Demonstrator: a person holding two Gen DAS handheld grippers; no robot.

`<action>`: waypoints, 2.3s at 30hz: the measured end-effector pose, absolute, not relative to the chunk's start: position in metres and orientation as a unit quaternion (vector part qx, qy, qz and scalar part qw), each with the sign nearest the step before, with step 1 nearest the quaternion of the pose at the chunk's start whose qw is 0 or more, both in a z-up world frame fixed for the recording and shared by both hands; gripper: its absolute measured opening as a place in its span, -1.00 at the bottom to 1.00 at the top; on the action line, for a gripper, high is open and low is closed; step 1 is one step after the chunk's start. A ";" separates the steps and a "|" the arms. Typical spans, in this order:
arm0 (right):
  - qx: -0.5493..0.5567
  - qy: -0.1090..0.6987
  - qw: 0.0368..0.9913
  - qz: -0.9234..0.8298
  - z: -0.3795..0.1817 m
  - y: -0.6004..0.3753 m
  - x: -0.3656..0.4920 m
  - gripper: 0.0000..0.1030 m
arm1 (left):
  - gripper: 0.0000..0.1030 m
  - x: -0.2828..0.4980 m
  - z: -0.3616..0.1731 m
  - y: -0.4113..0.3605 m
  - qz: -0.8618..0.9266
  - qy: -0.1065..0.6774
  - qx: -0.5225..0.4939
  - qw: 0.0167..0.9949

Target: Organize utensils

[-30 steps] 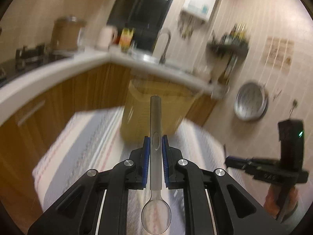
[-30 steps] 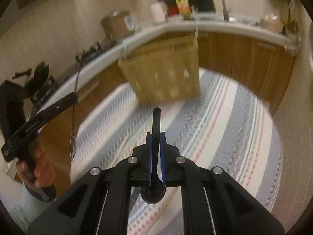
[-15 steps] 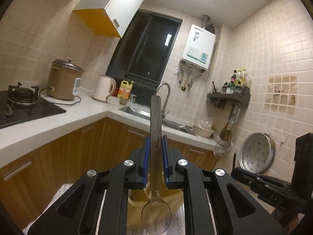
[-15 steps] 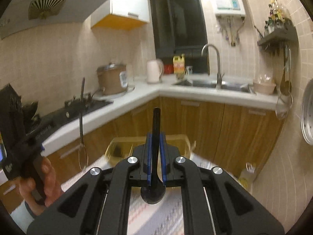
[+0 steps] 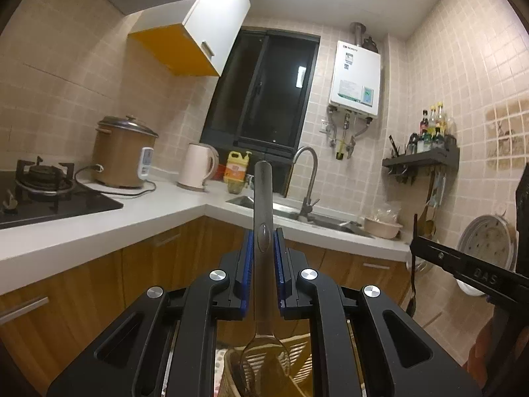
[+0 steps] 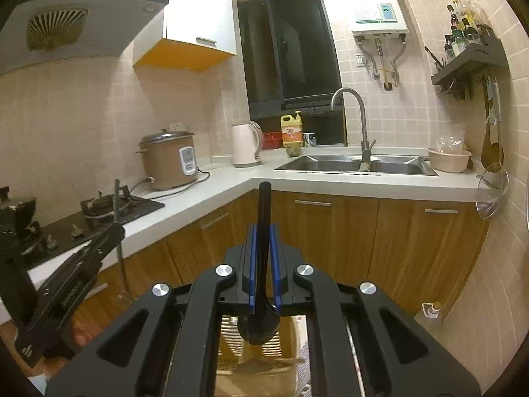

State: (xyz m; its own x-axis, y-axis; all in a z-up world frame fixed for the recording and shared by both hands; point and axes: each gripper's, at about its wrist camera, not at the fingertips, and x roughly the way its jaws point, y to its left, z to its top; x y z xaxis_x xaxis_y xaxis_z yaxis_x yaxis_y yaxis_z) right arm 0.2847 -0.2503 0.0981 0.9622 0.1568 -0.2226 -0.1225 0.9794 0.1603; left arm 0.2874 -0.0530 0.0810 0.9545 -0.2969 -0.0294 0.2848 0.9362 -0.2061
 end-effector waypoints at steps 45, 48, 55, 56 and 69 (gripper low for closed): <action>0.049 0.225 0.965 0.126 0.050 -0.264 0.184 -0.13 | -0.07 0.397 0.062 -0.008 -0.228 0.353 -0.173 0.891; 0.057 0.230 0.964 0.124 0.043 -0.268 0.188 -0.13 | -0.14 0.412 0.056 -0.012 -0.230 0.370 -0.168 0.884; 0.087 0.236 0.961 0.111 0.032 -0.283 0.195 -0.13 | -0.86 0.387 0.069 -0.017 -0.265 0.298 -0.131 0.908; 0.092 0.238 0.960 0.111 0.030 -0.286 0.196 -0.13 | -0.99 0.379 0.074 -0.017 -0.269 0.281 -0.130 0.912; 0.101 0.235 0.960 0.109 0.029 -0.288 0.181 -0.13 | -1.00 0.301 0.097 -0.047 -0.240 0.098 -0.023 0.966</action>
